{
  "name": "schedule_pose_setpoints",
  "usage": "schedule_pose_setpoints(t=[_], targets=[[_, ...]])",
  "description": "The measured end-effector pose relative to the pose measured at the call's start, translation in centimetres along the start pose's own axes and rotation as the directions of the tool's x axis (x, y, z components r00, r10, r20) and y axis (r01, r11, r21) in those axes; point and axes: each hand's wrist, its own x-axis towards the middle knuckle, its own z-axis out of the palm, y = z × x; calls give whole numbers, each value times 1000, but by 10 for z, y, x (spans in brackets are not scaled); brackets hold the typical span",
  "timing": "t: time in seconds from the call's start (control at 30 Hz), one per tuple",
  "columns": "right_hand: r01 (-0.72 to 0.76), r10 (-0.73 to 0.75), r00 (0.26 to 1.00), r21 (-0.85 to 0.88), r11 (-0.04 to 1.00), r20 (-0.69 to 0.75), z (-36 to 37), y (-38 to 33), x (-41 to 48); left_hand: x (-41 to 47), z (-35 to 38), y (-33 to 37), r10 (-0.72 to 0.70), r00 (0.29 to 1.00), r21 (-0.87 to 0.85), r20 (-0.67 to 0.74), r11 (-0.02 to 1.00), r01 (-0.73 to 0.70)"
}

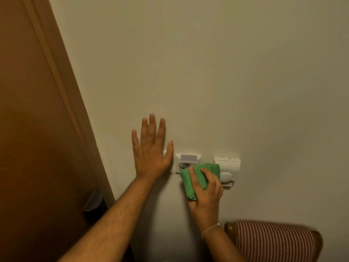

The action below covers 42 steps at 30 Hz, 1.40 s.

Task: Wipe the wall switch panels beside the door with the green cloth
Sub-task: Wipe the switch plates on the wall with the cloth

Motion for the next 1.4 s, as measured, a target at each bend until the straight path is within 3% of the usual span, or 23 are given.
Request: schedule_pose_setpoints(t=[0.33, 0.7, 1.0, 1.2, 1.4], targets=[[14, -12, 998, 31, 999, -69, 44, -1, 3, 37, 45, -12, -2, 992, -44, -128, 999, -4], [-191, 216, 955, 136, 972, -202, 61, -8, -2, 35, 59, -17, 23, 965, -75, -262, 996, -44], [-170, 188, 951, 93, 981, -245, 83, -24, -3, 33, 56, -16, 16, 975, -47, -222, 999, -27], [-26, 28, 991, 22, 999, -129, 86, -21, -15, 34, 54, -16, 15, 968, -32, -251, 999, -23], [-233, 255, 935, 116, 966, -247, 77, -11, -13, 34, 55, -14, -4, 963, -6, -270, 1000, 3]])
